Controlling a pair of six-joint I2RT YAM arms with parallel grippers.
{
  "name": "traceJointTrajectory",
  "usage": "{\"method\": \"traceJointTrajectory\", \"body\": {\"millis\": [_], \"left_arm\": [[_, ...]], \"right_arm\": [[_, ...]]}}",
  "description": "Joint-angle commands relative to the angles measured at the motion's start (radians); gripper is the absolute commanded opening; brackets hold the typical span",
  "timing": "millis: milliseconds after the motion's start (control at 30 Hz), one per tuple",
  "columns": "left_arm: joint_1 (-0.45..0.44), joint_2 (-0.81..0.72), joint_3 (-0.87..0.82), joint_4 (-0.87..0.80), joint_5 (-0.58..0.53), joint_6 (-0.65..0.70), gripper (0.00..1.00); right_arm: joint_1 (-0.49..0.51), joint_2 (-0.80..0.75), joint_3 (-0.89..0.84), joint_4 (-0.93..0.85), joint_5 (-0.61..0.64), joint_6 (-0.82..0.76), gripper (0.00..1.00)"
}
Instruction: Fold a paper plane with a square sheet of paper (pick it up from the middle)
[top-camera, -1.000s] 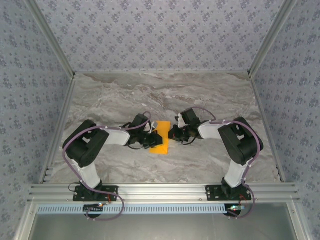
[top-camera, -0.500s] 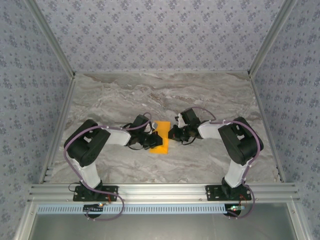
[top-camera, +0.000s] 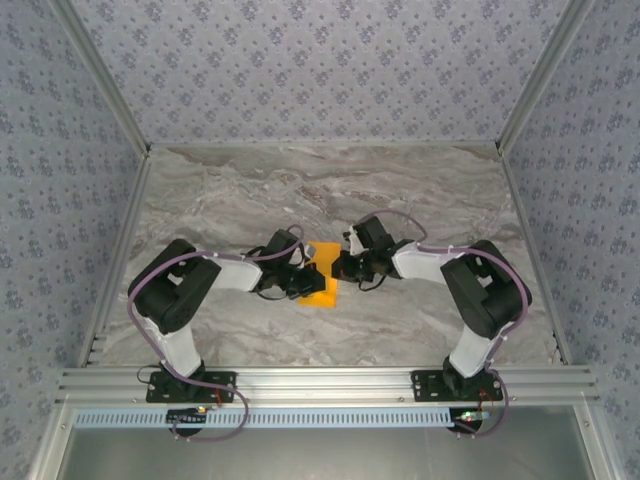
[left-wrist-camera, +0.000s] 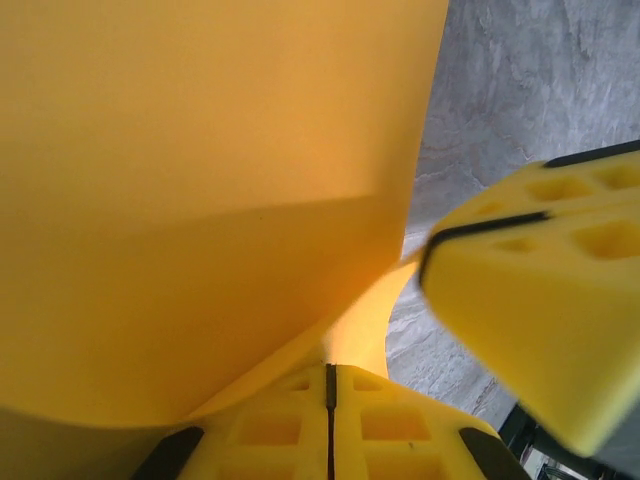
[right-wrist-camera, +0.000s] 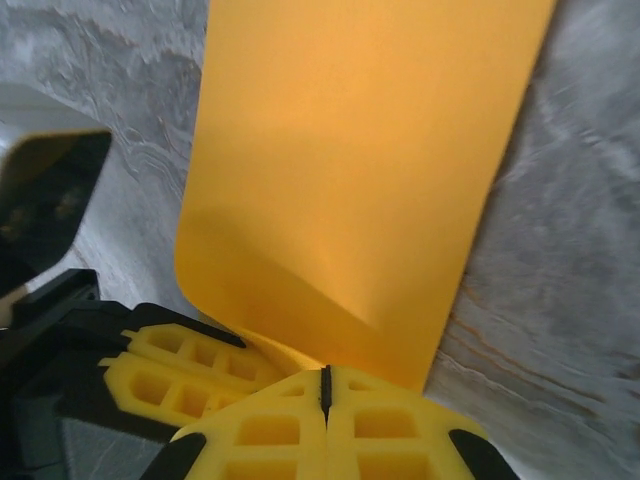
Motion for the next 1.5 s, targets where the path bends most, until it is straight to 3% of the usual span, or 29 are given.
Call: {"method": "traceJointTrajectory", "body": {"millis": [0, 333, 600, 1233, 1467], "left_arm": [[-0.008, 0.023, -0.004, -0.089, -0.060, 0.010, 0.08], [-0.008, -0.027, 0.008, -0.102, -0.063, 0.019, 0.08], [-0.005, -0.107, 0.115, -0.207, -0.117, 0.081, 0.08], [0.008, 0.044, 0.168, -0.311, -0.249, 0.142, 0.06], [0.060, 0.038, 0.204, -0.414, -0.285, 0.268, 0.06]], "right_arm": [[0.006, 0.041, 0.028, -0.012, -0.005, 0.003, 0.00], [0.008, 0.089, 0.040, -0.117, 0.075, -0.058, 0.00], [0.013, 0.126, 0.036, -0.218, 0.141, -0.138, 0.00], [0.026, 0.172, 0.043, -0.279, 0.210, -0.191, 0.00], [0.012, 0.216, 0.022, -0.302, 0.216, -0.266, 0.00]]}}
